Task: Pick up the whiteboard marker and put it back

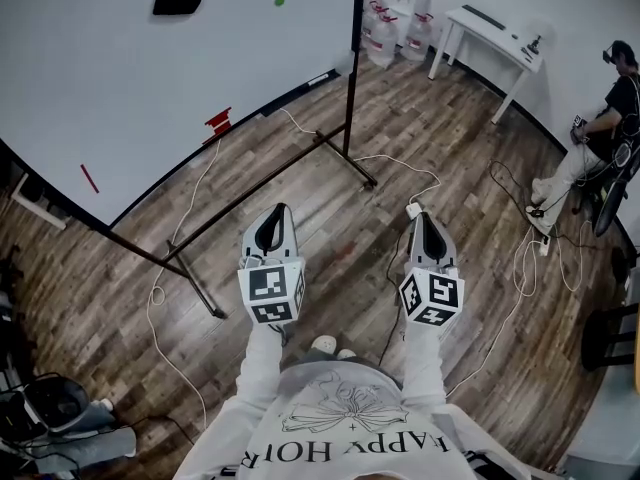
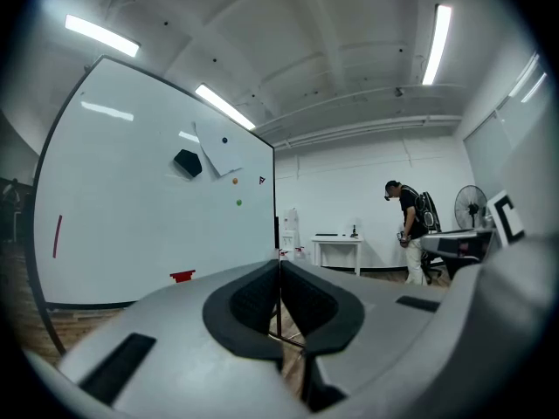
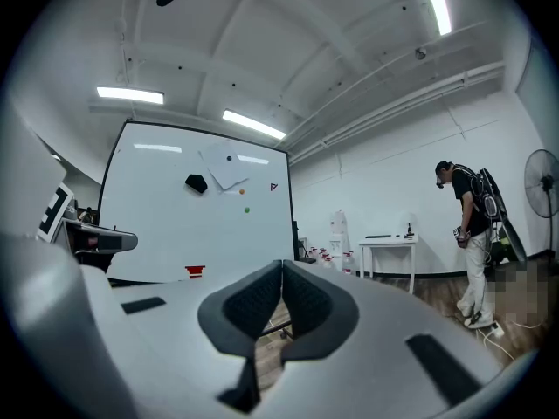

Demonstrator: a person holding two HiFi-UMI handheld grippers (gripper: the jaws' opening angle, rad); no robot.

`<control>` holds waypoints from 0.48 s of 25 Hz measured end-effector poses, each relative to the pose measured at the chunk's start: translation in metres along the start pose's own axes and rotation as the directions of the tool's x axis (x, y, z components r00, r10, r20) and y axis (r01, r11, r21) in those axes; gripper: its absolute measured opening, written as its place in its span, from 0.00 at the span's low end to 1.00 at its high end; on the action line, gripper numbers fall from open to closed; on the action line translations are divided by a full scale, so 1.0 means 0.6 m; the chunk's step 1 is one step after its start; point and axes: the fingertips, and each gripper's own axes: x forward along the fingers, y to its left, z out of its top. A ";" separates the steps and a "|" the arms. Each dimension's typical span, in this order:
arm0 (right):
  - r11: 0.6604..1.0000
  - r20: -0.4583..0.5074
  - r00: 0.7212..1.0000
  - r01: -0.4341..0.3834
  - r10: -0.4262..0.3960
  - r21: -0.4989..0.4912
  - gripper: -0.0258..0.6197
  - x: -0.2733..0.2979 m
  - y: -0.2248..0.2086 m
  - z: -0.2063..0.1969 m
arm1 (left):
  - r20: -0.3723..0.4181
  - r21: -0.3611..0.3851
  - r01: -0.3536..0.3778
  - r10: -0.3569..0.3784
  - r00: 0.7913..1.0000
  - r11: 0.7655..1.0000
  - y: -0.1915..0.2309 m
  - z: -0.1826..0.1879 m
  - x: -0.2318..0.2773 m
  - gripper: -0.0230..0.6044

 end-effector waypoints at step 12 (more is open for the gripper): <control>1.000 -0.049 0.999 0.007 -0.006 0.020 0.04 0.059 0.036 -0.045 | -0.022 -0.001 0.020 -0.020 1.000 1.000 0.051 -0.022 0.061 0.05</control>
